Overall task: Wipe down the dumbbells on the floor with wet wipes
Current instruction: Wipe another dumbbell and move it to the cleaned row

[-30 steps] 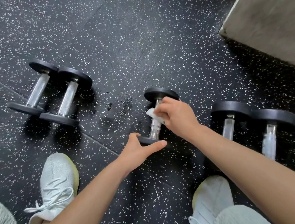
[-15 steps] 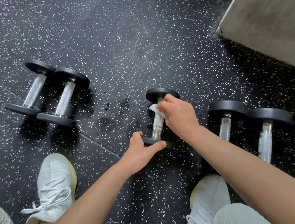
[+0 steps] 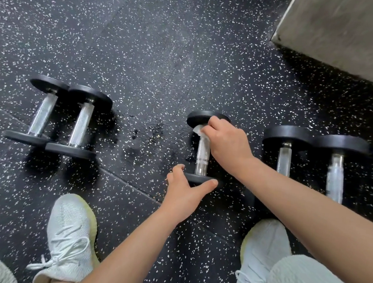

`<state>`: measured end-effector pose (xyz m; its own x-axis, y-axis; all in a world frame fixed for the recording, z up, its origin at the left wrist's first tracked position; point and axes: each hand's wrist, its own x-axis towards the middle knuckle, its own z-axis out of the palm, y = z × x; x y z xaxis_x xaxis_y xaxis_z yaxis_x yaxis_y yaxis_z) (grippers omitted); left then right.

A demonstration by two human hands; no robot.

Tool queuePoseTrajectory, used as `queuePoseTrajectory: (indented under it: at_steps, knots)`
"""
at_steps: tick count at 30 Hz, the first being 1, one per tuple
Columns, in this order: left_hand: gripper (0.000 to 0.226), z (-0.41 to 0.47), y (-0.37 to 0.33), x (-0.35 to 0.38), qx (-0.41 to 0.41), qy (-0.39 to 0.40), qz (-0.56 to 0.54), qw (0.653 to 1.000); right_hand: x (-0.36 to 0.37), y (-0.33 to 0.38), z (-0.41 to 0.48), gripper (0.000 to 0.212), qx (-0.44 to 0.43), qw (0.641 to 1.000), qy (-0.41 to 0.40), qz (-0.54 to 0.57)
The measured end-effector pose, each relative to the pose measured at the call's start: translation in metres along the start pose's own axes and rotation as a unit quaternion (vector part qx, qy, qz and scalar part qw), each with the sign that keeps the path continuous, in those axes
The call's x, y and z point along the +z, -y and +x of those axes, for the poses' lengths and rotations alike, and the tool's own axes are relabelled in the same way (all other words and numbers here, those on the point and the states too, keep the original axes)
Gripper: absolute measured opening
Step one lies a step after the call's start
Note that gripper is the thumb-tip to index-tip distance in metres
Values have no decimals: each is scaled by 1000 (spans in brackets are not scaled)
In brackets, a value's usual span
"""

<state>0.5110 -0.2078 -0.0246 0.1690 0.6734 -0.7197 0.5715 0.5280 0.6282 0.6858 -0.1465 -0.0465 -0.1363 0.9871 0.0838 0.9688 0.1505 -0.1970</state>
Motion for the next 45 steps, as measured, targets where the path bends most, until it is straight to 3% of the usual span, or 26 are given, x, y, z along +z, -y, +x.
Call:
queuePoseTrajectory:
  at_steps: [8, 13, 18, 25, 30, 38, 45]
  knots:
    - [125, 3, -3, 22, -7, -67, -4, 998, 4, -1, -40, 22, -54, 998, -2, -39]
    - [120, 1, -5, 29, 2, -91, 9, 996, 1, -15, -9, 16, 7, 999, -11, -36]
    - [120, 2, -4, 33, 14, -106, 22, 994, 3, -10, -32, 27, -24, 1000, -2, 9]
    - [122, -4, -1, 47, 53, -157, 82, 983, -4, -24, -29, 21, -23, 999, 13, 24]
    - [122, -2, 6, 41, 38, -111, 65, 991, -6, -24, -17, 19, 22, 998, -3, 55]
    - [114, 5, 5, 23, 5, -36, 13, 999, -16, -21, -33, 15, -56, 991, 31, 117]
    - [118, 6, 4, 17, -6, -20, 6, 1000, -20, -15, -6, 12, 10, 997, -1, 78]
